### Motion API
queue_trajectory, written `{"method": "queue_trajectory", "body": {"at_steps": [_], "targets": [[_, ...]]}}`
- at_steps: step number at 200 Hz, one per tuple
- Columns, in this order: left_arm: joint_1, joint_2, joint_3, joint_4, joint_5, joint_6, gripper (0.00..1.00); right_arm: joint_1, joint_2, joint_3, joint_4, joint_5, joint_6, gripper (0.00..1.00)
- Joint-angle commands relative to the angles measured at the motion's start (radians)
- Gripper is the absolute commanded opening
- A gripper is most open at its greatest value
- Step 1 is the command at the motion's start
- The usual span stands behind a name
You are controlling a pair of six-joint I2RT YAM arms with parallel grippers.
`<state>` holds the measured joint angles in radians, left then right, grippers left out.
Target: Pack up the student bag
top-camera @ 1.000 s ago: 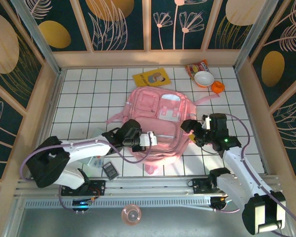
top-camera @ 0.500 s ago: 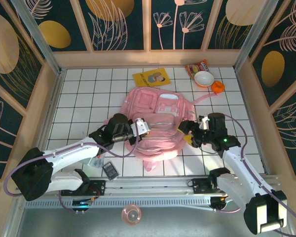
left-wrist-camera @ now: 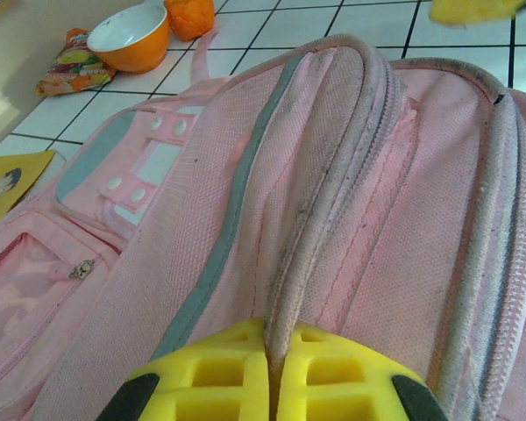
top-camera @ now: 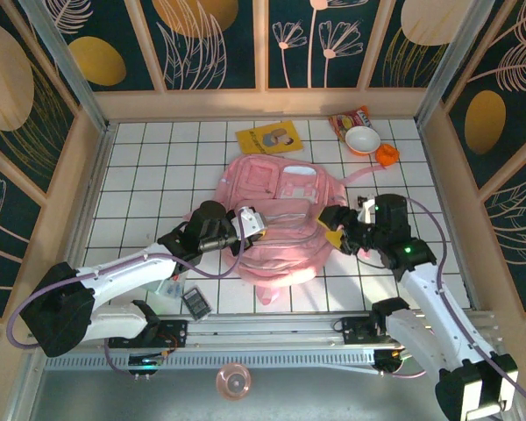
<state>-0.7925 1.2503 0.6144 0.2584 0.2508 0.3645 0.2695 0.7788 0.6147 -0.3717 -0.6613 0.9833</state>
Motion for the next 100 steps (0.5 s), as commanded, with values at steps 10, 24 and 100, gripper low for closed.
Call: {"method": "queue_trajectory", "body": {"at_steps": [10,24,100], "targets": [[0.011,-0.007,0.034,0.132,-0.011,-0.008,0.00,0.040,0.028,0.043,0.050,-0.011,0.072,0.72],[0.010,-0.005,0.031,0.147,-0.019,-0.019,0.00,0.046,0.031,0.029,0.040,0.012,0.095,0.74],[0.011,0.001,0.028,0.222,-0.015,-0.074,0.00,0.067,0.065,-0.085,0.120,0.060,0.198,0.75]]}}
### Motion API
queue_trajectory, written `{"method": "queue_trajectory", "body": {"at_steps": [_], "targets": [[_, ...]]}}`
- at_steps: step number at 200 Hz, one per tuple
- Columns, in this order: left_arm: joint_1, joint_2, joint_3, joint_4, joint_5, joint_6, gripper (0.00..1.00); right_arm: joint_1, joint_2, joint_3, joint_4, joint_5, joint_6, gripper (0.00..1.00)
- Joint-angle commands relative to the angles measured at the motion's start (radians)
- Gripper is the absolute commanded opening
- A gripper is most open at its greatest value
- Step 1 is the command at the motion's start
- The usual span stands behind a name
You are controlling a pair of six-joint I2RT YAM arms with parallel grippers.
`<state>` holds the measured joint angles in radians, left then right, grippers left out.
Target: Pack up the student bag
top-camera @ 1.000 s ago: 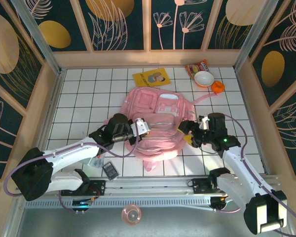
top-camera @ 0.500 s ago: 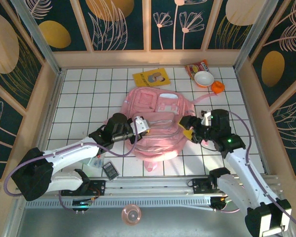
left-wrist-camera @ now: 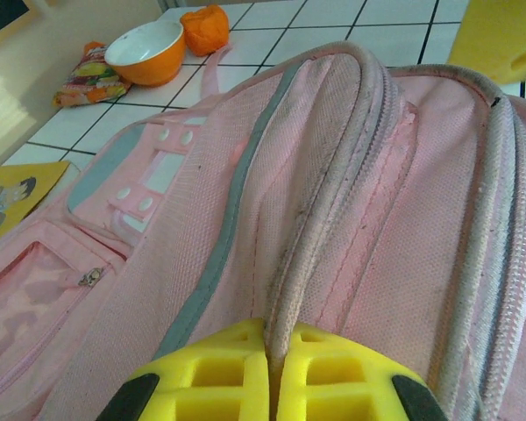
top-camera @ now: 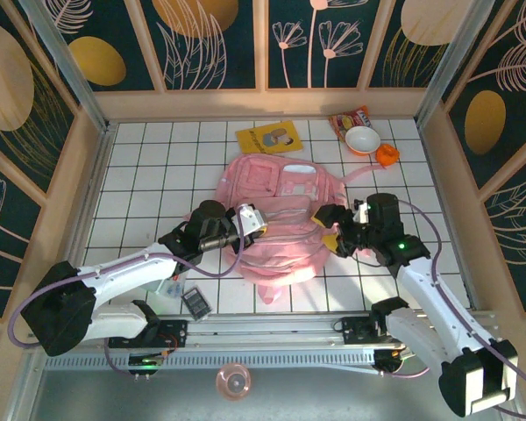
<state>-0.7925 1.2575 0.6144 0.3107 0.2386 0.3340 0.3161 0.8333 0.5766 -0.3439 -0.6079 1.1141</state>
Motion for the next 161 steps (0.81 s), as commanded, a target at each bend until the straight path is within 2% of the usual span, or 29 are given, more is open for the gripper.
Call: {"method": "queue_trajectory", "body": {"at_steps": [1,40,66,91,104,123,130,146,161], "targets": [[0.010,-0.007,0.028,0.170,-0.002,-0.045,0.00,0.023,0.011,-0.049,0.095,0.007,0.069,0.74],[0.012,-0.003,0.037,0.203,0.042,-0.067,0.00,0.055,0.036,-0.100,0.224,0.014,0.141,0.69],[0.010,0.006,0.043,0.218,0.078,-0.082,0.00,0.073,0.058,-0.121,0.312,0.017,0.178,0.59],[0.011,0.018,0.044,0.214,0.101,-0.082,0.00,0.086,0.071,-0.123,0.366,0.033,0.193,0.36],[0.011,0.020,0.040,0.206,0.105,-0.075,0.00,0.092,0.074,-0.120,0.373,0.041,0.193,0.18],[0.011,0.020,0.041,0.173,0.113,-0.049,0.00,0.098,0.079,-0.111,0.369,0.051,0.184,0.05],[0.010,0.018,0.043,0.155,0.114,-0.035,0.05,0.102,0.082,-0.107,0.368,0.052,0.180,0.00],[0.011,0.015,0.053,0.111,0.117,-0.007,0.20,0.112,0.089,-0.097,0.371,0.060,0.172,0.00],[0.011,0.011,0.076,0.054,0.147,0.028,0.48,0.123,0.098,-0.084,0.379,0.066,0.166,0.00]]}}
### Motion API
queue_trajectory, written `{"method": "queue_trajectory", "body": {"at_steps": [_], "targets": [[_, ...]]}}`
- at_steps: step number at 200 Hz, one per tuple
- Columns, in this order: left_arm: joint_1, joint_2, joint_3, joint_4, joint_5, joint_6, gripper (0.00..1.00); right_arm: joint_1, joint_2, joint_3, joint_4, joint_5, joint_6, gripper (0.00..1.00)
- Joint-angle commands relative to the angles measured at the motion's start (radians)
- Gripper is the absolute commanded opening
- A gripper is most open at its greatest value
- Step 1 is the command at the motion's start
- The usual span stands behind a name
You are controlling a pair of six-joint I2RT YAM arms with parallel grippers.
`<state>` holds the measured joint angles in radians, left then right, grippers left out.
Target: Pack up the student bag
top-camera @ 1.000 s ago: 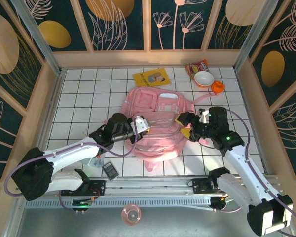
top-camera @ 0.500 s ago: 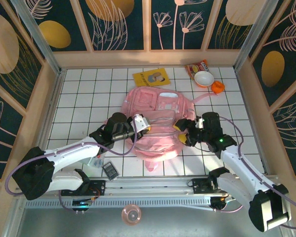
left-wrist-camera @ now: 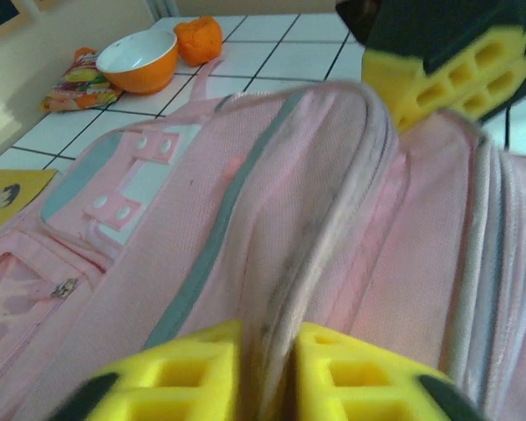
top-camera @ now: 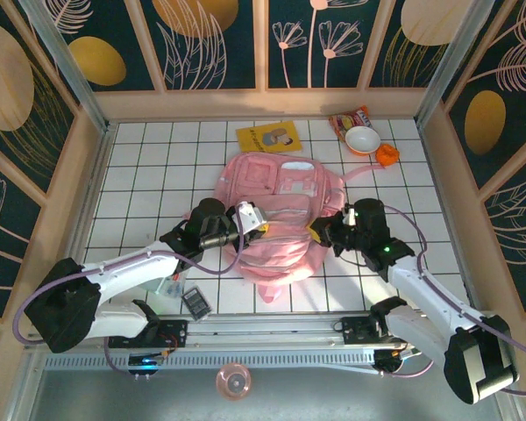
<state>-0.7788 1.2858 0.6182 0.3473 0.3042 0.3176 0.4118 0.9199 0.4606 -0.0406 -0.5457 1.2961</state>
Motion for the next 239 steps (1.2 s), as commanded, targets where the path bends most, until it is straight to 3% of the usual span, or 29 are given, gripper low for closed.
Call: {"method": "queue_trajectory", "body": {"at_steps": [1,22,50,116,174,189,207,220,225,239], "targets": [[-0.003,-0.018,0.075,0.012,0.084,0.048,0.49,0.028,0.012,0.032,0.077,0.004,-0.017,0.00],[-0.020,0.001,0.152,-0.108,0.122,0.080,0.73,0.046,0.031,0.051,0.088,0.010,-0.023,0.00],[-0.075,0.068,0.240,-0.240,0.106,0.146,0.81,0.064,0.046,0.063,0.100,0.023,-0.025,0.00],[-0.111,0.220,0.334,-0.297,0.098,0.143,0.86,0.093,0.045,0.087,0.095,0.053,-0.027,0.00],[-0.115,0.307,0.381,-0.289,-0.010,0.088,0.84,0.125,0.043,0.099,0.134,0.064,-0.039,0.00],[-0.115,0.319,0.378,-0.286,-0.047,0.076,0.71,0.130,0.040,0.106,0.156,0.061,-0.063,0.00],[-0.115,0.302,0.361,-0.268,-0.087,0.061,0.27,0.130,0.031,0.129,0.122,0.076,-0.126,0.00],[-0.108,0.257,0.314,-0.227,-0.095,0.048,0.06,0.129,0.013,0.153,0.054,0.116,-0.198,0.11],[-0.102,0.235,0.300,-0.212,-0.083,0.049,0.00,0.129,0.003,0.161,0.025,0.138,-0.233,0.17],[-0.073,0.172,0.268,-0.179,-0.012,0.042,0.00,0.125,-0.030,0.179,-0.039,0.199,-0.335,0.33]]}}
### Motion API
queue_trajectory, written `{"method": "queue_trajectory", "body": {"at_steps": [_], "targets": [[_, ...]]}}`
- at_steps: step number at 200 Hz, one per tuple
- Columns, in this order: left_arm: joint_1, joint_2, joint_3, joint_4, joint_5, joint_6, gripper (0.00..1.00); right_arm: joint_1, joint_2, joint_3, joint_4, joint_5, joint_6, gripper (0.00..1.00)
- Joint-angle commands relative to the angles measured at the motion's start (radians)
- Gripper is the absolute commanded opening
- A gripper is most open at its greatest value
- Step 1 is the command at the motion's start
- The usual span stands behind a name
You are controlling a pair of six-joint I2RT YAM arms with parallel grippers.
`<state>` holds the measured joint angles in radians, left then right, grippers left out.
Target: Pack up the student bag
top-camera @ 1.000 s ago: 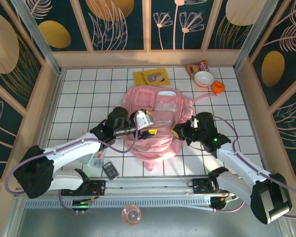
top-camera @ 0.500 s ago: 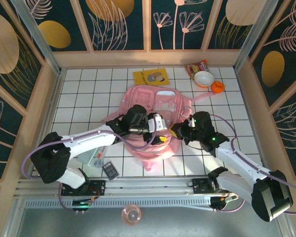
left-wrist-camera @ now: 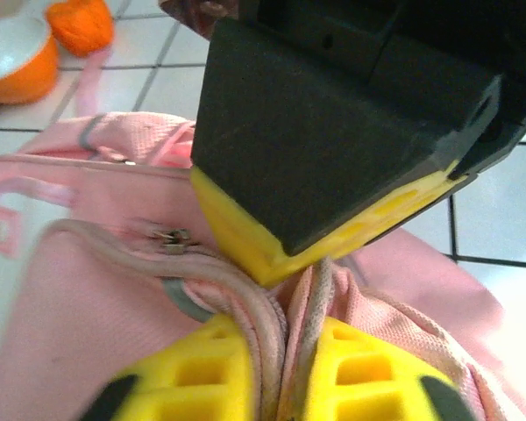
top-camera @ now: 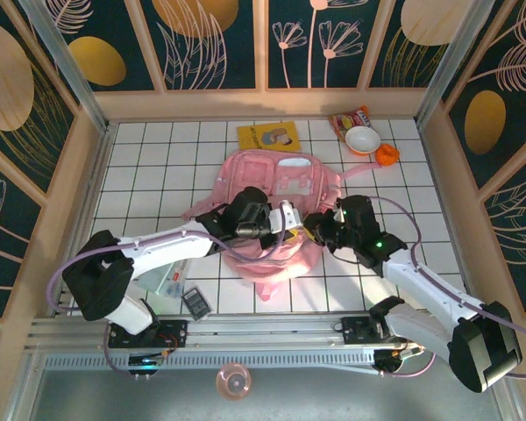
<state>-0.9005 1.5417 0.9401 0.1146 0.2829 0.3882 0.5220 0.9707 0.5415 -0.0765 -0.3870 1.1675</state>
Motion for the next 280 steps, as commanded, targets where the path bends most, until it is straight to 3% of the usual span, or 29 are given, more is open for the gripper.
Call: {"method": "queue_trajectory", "body": {"at_steps": [1,33,74,90,121,145,172,195,237,280], "targets": [[0.052,-0.089,-0.056,0.056,0.017,-0.030,0.00,0.014,-0.083,0.098,-0.004,0.043,-0.215,0.34],[0.152,-0.204,-0.097,0.124,0.211,-0.093,0.00,-0.028,-0.167,0.103,-0.049,0.128,-0.558,0.59],[0.247,-0.268,-0.103,0.135,0.334,-0.108,0.00,-0.114,-0.223,0.055,0.003,0.245,-1.138,0.64],[0.278,-0.277,-0.115,0.177,0.383,-0.139,0.00,-0.240,-0.193,0.019,0.050,0.105,-1.314,0.66],[0.305,-0.280,-0.105,0.207,0.447,-0.164,0.00,-0.446,-0.083,-0.048,0.149,-0.176,-1.516,0.70],[0.314,-0.282,-0.091,0.201,0.464,-0.154,0.00,-0.478,0.015,-0.067,0.149,-0.318,-1.704,0.68],[0.324,-0.277,-0.072,0.182,0.473,-0.141,0.00,-0.479,0.154,-0.008,0.024,-0.442,-1.910,0.63],[0.325,-0.274,-0.060,0.177,0.477,-0.133,0.00,-0.469,0.236,0.024,0.016,-0.529,-1.977,0.60],[0.325,-0.269,-0.055,0.191,0.480,-0.141,0.00,-0.443,0.281,0.042,0.091,-0.595,-1.935,0.56],[0.325,-0.267,-0.061,0.201,0.491,-0.149,0.00,-0.435,0.313,0.058,0.127,-0.641,-1.901,0.46]]}}
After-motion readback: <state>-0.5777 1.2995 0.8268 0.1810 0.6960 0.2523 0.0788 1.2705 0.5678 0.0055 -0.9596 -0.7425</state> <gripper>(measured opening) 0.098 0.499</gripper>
